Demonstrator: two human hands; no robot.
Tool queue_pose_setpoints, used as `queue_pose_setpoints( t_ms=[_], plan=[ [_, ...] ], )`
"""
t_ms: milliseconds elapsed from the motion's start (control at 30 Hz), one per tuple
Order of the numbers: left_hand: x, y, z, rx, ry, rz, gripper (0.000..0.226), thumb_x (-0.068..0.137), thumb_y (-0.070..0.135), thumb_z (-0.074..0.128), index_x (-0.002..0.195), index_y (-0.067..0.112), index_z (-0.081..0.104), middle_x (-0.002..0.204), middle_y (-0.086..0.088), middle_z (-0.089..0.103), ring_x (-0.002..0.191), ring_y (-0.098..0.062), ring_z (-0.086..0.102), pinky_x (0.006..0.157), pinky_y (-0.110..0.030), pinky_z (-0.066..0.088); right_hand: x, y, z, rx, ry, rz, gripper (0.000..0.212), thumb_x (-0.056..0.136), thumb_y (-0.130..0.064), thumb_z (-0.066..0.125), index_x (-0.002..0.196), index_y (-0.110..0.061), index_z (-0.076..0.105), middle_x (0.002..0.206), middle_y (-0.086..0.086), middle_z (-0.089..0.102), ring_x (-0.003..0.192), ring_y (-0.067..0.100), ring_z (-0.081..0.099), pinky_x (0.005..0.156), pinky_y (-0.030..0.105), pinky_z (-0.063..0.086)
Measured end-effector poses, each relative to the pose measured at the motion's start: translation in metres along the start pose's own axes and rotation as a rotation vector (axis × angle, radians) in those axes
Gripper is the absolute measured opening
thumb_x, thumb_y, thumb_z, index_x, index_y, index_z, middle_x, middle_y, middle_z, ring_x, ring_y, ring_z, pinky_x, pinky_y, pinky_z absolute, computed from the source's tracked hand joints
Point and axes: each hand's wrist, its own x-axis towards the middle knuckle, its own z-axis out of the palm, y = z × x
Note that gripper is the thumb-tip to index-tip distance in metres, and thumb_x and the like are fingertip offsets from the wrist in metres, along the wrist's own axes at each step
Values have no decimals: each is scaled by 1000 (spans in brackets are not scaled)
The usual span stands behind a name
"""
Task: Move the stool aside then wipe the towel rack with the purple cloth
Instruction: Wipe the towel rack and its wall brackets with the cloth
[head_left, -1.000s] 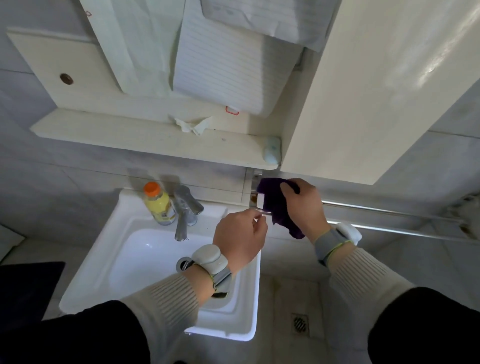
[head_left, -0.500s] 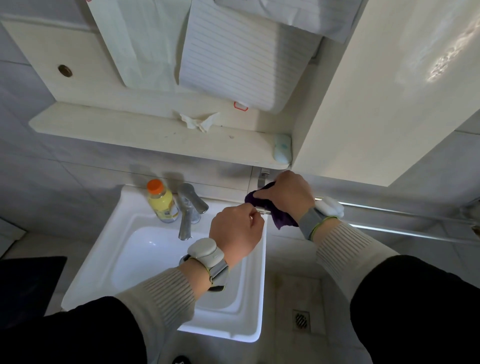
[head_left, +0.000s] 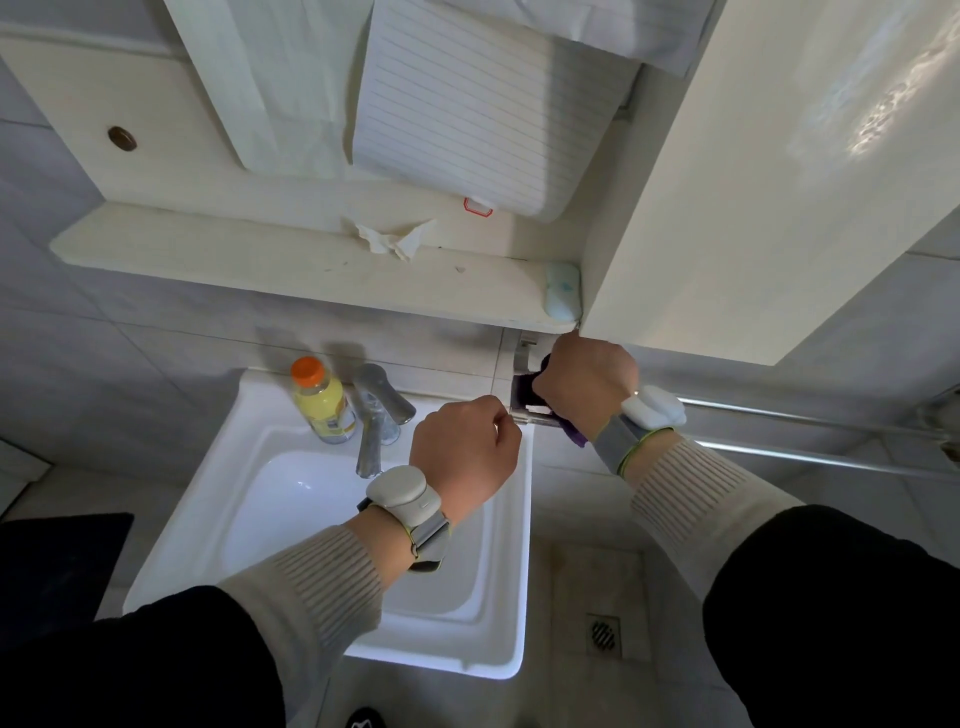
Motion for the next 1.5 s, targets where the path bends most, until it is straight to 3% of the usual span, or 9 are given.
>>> queue_pose_setpoints(
  t_ms=[133,267,467,667,933,1067,1233,1367,1500],
  plan=[
    [2,-4,-3,-10,12,1,23,88,31,48,76,21,65,58,4,65,63,-25,63,58,-33,51,-8,20,-11,455,-127,91,22,74,-37,68,59,-21,65,62,0,75,54,20,71,57,25,60],
    [2,-2,0,-11,27,13,25,86,32,45,76,21,66,57,5,64,60,-25,62,55,-32,50,-16,22,-5,858,-32,-80,23,80,-37,73,58,-39,71,57,-9,69,57,16,69,47,24,52],
    [4,2,2,0,14,9,28,87,36,44,78,22,66,59,4,65,62,-26,63,58,-36,52,5,7,19,194,76,-167,31,77,-55,67,83,-25,60,78,-5,60,80,22,64,66,30,47],
    [3,3,4,20,15,39,24,88,32,47,78,21,67,59,5,65,61,-24,63,57,-35,53,7,15,13,-7,68,-65,17,86,-35,61,80,-19,55,67,-2,49,73,25,57,66,31,45],
    [11,18,8,56,22,38,21,87,29,51,71,19,60,56,2,62,55,-25,57,51,-29,43,-2,76,11,854,115,10,36,90,-47,68,62,-24,60,62,-7,64,65,21,62,61,31,48],
    [12,25,9,77,30,41,20,85,28,53,66,22,51,53,5,55,51,-22,47,47,-25,24,-2,79,12,1181,225,98,27,94,-37,64,79,-16,70,79,1,76,83,25,72,78,39,56],
    [11,27,10,92,-8,70,20,83,31,51,68,19,56,53,2,57,52,-25,53,50,-29,40,-1,75,14,1092,15,-113,18,91,-29,65,76,-24,73,75,-2,76,75,18,73,77,35,56],
    [11,25,10,94,-25,77,19,80,32,51,67,19,53,54,4,54,54,-26,53,51,-29,37,1,78,21,463,110,-473,32,82,-35,68,114,-27,68,106,-3,72,100,25,60,91,47,48],
    [10,21,9,81,1,96,21,77,34,45,65,19,50,53,4,52,55,-29,52,52,-29,33,2,73,18,627,24,-559,42,85,-16,63,125,-30,65,116,-12,70,111,18,56,97,45,44]
  ],
)
